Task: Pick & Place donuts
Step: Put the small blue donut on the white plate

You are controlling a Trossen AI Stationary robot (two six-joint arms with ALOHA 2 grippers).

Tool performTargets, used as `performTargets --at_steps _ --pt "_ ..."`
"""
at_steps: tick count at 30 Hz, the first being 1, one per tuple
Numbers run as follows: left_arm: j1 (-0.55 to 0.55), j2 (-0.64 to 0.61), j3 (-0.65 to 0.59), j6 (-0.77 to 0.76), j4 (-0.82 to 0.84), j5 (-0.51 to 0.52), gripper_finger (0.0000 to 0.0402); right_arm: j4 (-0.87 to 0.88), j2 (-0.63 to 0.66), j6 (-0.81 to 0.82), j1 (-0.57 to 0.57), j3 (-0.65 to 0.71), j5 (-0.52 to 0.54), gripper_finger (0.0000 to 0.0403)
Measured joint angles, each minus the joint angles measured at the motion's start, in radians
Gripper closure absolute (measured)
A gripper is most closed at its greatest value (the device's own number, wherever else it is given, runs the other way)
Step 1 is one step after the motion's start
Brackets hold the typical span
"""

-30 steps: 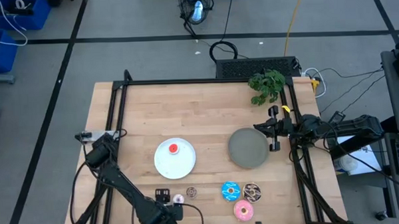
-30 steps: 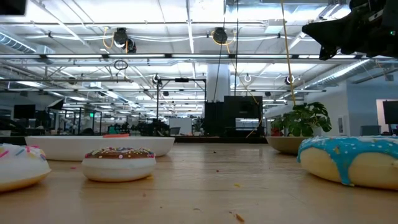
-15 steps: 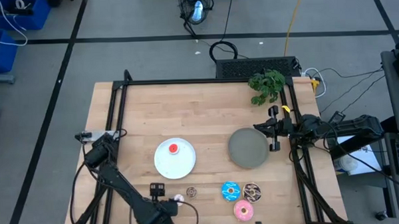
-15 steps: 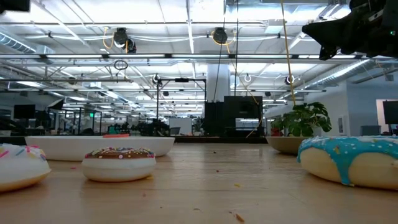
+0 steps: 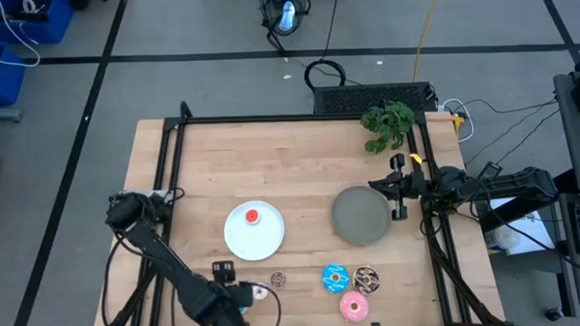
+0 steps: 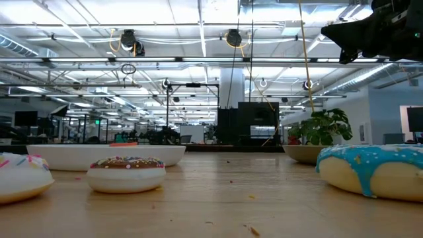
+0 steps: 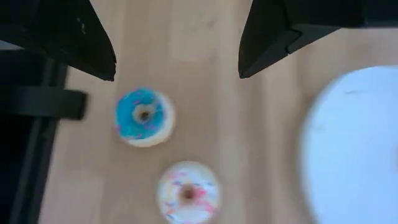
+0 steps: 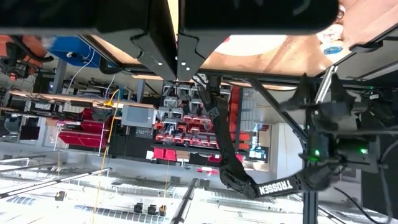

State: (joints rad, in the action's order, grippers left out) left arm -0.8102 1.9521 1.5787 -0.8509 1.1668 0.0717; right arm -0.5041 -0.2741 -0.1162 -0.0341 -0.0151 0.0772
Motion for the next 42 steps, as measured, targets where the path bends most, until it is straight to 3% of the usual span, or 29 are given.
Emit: performTargets --at_steps 6,14,24,42 --pt "0.013 -0.003 -0.135 -0.010 -0.182 -0.077 0.0071 0.000 0.000 0.000 0.000 0.000 0.000 0.0403" --pt "0.016 -0.003 -0.195 -0.023 -0.353 -0.072 0.0071 0.000 0.000 0.000 0.000 0.000 0.000 0.0403" --pt "0.019 0.000 -0.254 -0.067 -0.423 -0.093 0.0071 0.000 0.000 0.000 0.000 0.000 0.000 0.0403" --pt "0.013 0.026 -0.273 -0.042 -0.503 -0.042 0.0071 0.000 0.000 0.000 0.000 0.000 0.001 0.0403"
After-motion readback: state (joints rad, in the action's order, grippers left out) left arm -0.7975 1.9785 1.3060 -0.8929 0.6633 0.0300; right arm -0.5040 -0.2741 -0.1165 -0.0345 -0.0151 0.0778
